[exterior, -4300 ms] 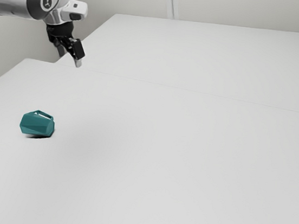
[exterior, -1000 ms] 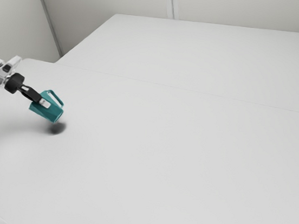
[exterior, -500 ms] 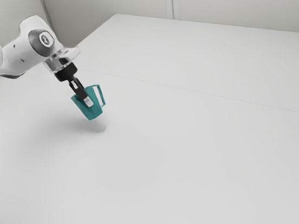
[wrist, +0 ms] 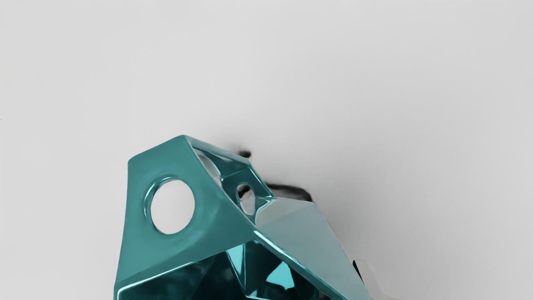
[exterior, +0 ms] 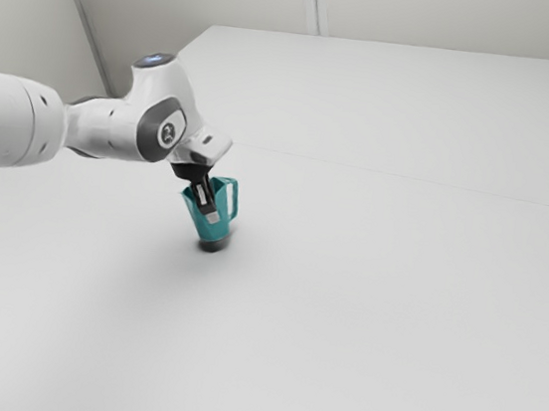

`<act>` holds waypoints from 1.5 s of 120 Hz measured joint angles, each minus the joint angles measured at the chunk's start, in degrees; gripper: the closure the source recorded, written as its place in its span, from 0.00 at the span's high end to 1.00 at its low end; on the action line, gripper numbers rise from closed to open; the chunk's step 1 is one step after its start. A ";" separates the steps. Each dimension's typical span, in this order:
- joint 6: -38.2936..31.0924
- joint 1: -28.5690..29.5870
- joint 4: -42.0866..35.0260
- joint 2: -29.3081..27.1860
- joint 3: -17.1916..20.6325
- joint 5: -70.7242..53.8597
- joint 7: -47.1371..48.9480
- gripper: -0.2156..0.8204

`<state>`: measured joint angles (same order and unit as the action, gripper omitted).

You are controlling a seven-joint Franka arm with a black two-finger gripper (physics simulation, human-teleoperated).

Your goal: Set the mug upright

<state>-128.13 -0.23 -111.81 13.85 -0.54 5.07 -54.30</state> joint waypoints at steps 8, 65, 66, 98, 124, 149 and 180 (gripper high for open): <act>-2.29 -1.36 -0.44 0.21 -0.04 -2.42 2.27 0.03; -11.45 -3.56 -1.07 2.85 0.00 -6.52 14.54 0.03; -11.50 -3.58 -1.07 2.87 0.00 -6.53 14.69 0.03; -12.27 -3.74 -0.90 4.31 -0.02 -6.88 18.42 0.12; -12.13 -4.04 -0.71 4.04 -0.07 -7.06 19.65 0.53; -11.67 -4.03 -0.16 2.82 -0.07 -8.19 20.46 0.69; -5.89 -3.77 4.19 -2.26 -0.48 -9.15 21.42 0.76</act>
<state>-134.02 -4.00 -107.61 11.58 -1.02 -4.07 -32.88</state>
